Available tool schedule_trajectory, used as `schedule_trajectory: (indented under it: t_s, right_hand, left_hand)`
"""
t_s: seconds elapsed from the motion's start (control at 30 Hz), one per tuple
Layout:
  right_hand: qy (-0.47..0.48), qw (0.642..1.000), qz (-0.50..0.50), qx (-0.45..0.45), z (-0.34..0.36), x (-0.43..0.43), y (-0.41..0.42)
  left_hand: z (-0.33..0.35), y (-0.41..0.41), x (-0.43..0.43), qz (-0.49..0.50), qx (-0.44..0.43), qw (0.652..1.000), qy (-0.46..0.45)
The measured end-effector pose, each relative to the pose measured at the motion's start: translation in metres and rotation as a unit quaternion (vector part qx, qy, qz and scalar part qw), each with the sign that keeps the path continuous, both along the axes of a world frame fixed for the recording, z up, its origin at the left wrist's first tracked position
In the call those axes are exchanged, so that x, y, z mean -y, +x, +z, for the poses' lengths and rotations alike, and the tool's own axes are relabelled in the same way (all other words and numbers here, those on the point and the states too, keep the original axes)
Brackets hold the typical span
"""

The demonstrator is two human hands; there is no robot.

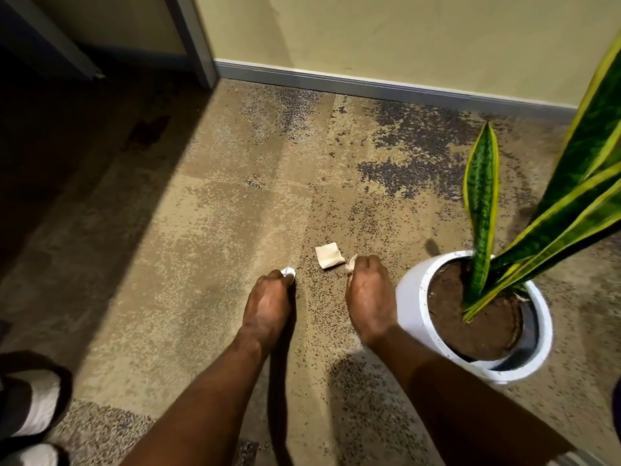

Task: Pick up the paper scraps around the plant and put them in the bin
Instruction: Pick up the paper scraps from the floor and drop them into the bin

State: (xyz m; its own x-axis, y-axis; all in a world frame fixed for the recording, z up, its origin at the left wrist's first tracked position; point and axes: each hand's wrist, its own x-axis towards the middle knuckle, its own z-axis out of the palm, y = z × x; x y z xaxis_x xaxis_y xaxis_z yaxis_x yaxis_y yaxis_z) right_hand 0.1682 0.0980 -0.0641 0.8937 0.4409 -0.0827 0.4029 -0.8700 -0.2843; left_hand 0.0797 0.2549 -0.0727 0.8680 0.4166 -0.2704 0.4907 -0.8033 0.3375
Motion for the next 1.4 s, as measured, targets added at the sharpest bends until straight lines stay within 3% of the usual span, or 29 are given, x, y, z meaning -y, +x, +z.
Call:
schedule_trajectory:
  t_s: [0.1, 0.27, 0.4, 0.6, 0.87, 1.17, 1.4]
  right_hand:
    - [0.025, 0.999, 0.027, 0.015, 0.002, -0.013, 0.009]
    - [-0.102, 0.983, 0.142, -0.059, -0.005, -0.040, 0.024]
    - [-0.043, 0.989, 0.072, -0.124, -0.004, -0.037, 0.022]
    - [0.093, 0.976, -0.023, -0.198, 0.032, -0.017, 0.000]
    - [0.101, 0.989, -0.013, -0.105, 0.079, 0.002, -0.001]
    - [-0.130, 0.962, 0.202, -0.126, 0.014, -0.029, 0.009]
    - [-0.125, 0.964, 0.207, -0.109, 0.002, -0.034, 0.012]
  left_hand:
    - [-0.001, 0.002, -0.001, 0.010, -0.002, 1.000, 0.000]
    - [-0.001, 0.001, 0.000, 0.022, 0.012, 1.000, -0.017]
    - [-0.001, 0.001, 0.001, 0.088, 0.023, 0.994, -0.055]
    - [0.025, 0.008, 0.016, 0.103, -0.012, 0.992, -0.074]
    - [0.065, 0.004, 0.047, 0.132, 0.037, 0.983, -0.126]
    - [0.036, -0.003, 0.031, 0.125, 0.110, 0.975, -0.148]
    - [0.017, -0.009, 0.040, 0.143, 0.100, 0.968, -0.181]
